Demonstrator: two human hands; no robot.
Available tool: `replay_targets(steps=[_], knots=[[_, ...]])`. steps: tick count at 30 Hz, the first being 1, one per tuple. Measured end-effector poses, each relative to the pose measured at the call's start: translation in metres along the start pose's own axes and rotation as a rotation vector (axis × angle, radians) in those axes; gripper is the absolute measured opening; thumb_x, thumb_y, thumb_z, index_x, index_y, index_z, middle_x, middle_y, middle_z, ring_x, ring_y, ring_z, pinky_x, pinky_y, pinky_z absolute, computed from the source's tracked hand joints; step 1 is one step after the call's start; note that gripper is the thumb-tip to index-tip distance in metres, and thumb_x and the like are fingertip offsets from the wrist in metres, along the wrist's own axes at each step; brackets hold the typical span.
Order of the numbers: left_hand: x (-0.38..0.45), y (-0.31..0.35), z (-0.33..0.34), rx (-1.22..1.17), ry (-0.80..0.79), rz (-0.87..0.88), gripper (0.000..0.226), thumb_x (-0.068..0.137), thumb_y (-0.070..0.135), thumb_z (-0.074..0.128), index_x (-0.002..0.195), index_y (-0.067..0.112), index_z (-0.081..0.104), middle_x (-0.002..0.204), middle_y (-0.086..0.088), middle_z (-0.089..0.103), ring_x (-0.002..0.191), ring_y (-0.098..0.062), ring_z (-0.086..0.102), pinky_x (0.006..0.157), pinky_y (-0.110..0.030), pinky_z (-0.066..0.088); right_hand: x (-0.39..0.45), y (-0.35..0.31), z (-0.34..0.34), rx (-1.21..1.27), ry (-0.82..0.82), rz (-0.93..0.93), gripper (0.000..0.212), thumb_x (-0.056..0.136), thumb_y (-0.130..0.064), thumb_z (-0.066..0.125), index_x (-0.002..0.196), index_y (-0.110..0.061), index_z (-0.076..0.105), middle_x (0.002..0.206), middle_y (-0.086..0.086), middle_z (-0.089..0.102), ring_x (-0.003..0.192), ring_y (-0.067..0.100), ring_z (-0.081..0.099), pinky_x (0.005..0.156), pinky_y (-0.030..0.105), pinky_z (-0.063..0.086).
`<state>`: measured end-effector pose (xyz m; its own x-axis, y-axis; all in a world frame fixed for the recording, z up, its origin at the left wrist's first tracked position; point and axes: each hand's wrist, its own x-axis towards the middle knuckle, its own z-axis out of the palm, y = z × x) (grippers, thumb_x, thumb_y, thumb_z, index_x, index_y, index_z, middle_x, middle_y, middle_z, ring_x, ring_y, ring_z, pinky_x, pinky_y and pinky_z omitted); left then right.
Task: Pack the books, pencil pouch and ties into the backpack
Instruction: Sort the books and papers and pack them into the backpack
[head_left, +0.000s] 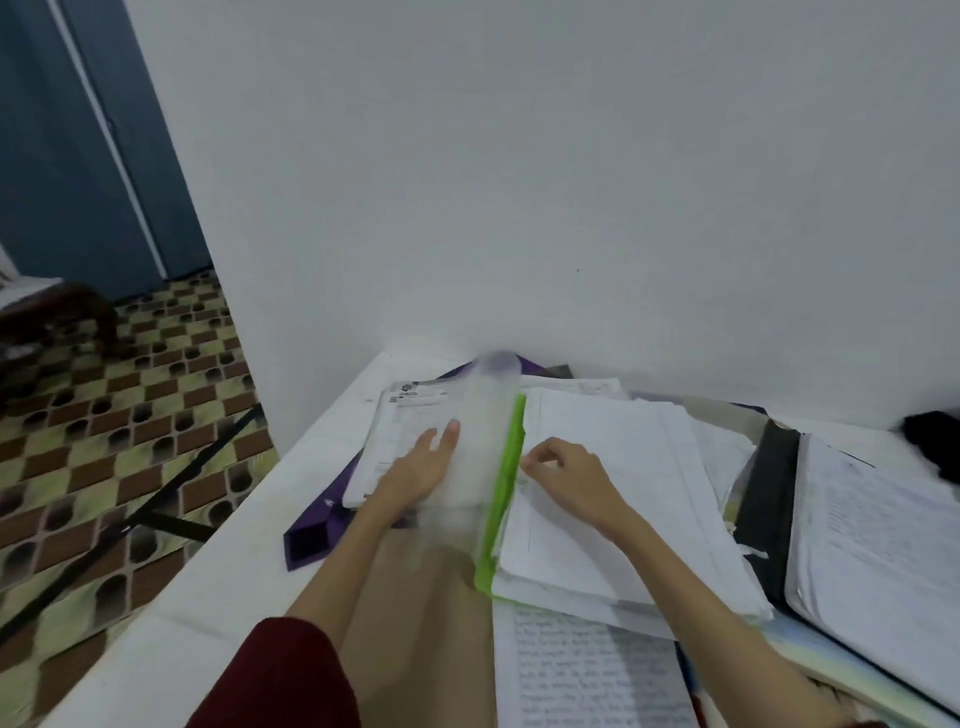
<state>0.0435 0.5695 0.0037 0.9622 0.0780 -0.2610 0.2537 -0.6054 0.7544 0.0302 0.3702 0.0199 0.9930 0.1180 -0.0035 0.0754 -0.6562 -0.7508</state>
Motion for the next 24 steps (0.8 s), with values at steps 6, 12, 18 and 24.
replay_targets(steps=[6, 12, 18, 24], knots=[[-0.035, 0.053, 0.012, -0.481, -0.329, 0.282, 0.064, 0.090, 0.068, 0.015, 0.139, 0.036, 0.039, 0.139, 0.017, 0.045, 0.131, -0.016, 0.036, 0.110, -0.040, 0.020, 0.005, -0.012, -0.009, 0.430, 0.152, 0.124, 0.065, 0.093, -0.061, 0.032, 0.111, -0.006, 0.063, 0.111, 0.012, 0.065, 0.100, 0.025, 0.061, 0.089, 0.038, 0.046], [-0.023, 0.079, 0.046, -0.429, -0.119, 0.651, 0.043, 0.091, 0.009, 0.053, 0.125, 0.033, 0.045, 0.129, 0.012, 0.054, 0.104, -0.010, 0.059, 0.096, -0.033, 0.042, -0.003, 0.020, -0.068, 0.708, 0.180, 0.322, 0.063, 0.086, -0.066, 0.044, 0.122, -0.015, 0.054, 0.106, 0.006, 0.068, 0.092, 0.029, 0.065, 0.084, 0.041, 0.050], [0.008, 0.063, 0.088, -0.019, 0.142, 0.587, 0.104, 0.072, 0.027, 0.079, 0.148, 0.030, 0.008, 0.153, 0.004, 0.015, 0.141, -0.018, 0.020, 0.112, -0.038, 0.026, -0.018, 0.040, -0.107, 0.573, 0.293, 0.285, 0.050, 0.088, -0.060, 0.048, 0.117, -0.020, 0.053, 0.107, 0.002, 0.067, 0.080, 0.027, 0.063, 0.066, 0.033, 0.043], [0.026, 0.064, 0.094, 0.142, 0.002, 0.328, 0.048, 0.095, 0.042, 0.046, 0.140, 0.024, 0.042, 0.155, -0.009, 0.020, 0.143, -0.027, 0.016, 0.116, -0.041, 0.012, -0.020, 0.077, -0.114, 0.197, 0.375, 0.431, 0.042, 0.090, -0.051, 0.052, 0.093, -0.010, 0.055, 0.091, 0.002, 0.054, 0.085, 0.021, 0.052, 0.073, 0.032, 0.041]])
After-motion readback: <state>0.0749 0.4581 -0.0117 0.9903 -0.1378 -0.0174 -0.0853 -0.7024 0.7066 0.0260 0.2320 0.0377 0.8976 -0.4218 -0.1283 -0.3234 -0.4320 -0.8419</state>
